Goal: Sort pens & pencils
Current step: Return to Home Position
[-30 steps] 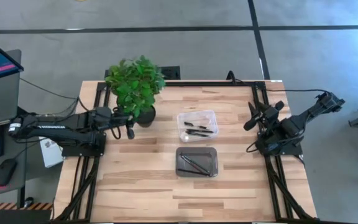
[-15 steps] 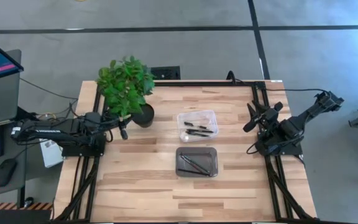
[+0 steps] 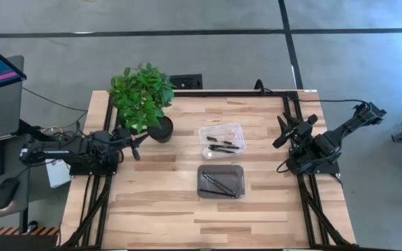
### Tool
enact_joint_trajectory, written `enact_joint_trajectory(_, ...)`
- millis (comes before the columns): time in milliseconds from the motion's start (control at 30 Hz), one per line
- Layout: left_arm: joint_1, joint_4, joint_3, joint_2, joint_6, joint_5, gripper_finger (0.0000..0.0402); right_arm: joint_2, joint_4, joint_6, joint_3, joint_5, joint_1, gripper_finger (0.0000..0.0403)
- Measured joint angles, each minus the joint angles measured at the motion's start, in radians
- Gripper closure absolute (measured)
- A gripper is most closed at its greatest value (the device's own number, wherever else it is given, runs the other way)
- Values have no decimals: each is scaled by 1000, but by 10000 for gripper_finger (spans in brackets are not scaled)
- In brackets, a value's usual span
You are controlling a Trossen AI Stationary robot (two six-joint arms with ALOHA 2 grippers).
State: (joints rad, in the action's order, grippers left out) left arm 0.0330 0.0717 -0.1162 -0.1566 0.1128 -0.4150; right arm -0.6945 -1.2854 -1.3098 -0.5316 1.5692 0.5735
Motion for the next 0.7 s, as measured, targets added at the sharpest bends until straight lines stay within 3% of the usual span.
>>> enact_joint_trajectory(300,0,-6,60,75,29,103,333,0,0,0,0,0,0,265)
enact_joint_trajectory(700,0,3,60,72,50,104,333,0,31,1,0,-8,63,264)
